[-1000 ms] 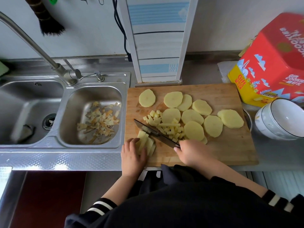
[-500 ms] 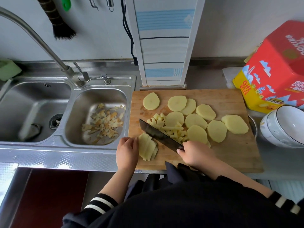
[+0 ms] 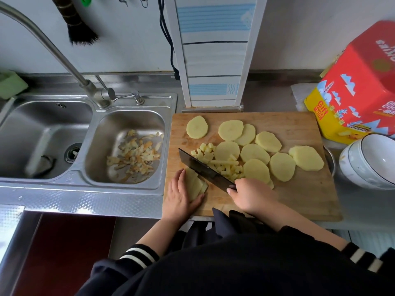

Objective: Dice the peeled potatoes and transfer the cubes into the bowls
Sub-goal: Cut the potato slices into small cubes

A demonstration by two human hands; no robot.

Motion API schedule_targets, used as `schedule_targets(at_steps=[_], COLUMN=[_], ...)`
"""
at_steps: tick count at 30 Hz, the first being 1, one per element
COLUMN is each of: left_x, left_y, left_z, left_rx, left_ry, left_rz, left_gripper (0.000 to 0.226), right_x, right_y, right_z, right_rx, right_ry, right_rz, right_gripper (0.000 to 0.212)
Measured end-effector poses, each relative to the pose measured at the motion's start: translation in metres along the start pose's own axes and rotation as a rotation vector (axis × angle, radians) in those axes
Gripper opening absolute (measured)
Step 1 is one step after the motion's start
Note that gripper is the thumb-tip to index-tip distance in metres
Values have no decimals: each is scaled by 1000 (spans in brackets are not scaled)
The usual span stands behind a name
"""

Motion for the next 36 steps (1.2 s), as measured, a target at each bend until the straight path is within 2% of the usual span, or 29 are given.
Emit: schedule_targets(at_steps=[5, 10, 19, 23, 25, 28, 33, 36], left_x=[-8, -24, -29, -25, -19, -8, -1, -5], left_y=[0, 6, 2, 3, 4, 3, -12, -14], left_z=[-2, -11, -9, -9, -8, -6, 0, 3], left_rx=[-6, -42, -72, -33, 59, 170, 162, 147], left_ry=[-96, -77, 14, -36, -120, -161, -147, -142], left_rz=[131, 195, 211, 194, 222, 247, 220, 204], left_gripper=[89, 90, 89, 86, 79, 51, 25, 22], right_x=[-1, -3, -8, -11, -14, -23, -40, -42], right_y=[-1, 1, 5, 8, 13, 22, 20, 17], right_z=[0, -1, 4, 4, 4, 1, 3, 7], right_rx=[-5, -3, -40, -23, 11, 37, 12, -7], right_ry=[17, 49, 25, 24, 32, 54, 107, 145], right_rz=[0, -1, -18, -9, -22, -56, -87, -48], right_gripper=[33, 32, 30, 29, 29, 29, 25, 14])
Point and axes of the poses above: each hand's wrist, its own y-axis away from the middle knuckle, its own z-axis out of the palm, x = y × z, the point moved 1 cm from there along -y, towards the middle knuckle, and after that the axes turned 6 degrees about -x, right-handed, at the moved point
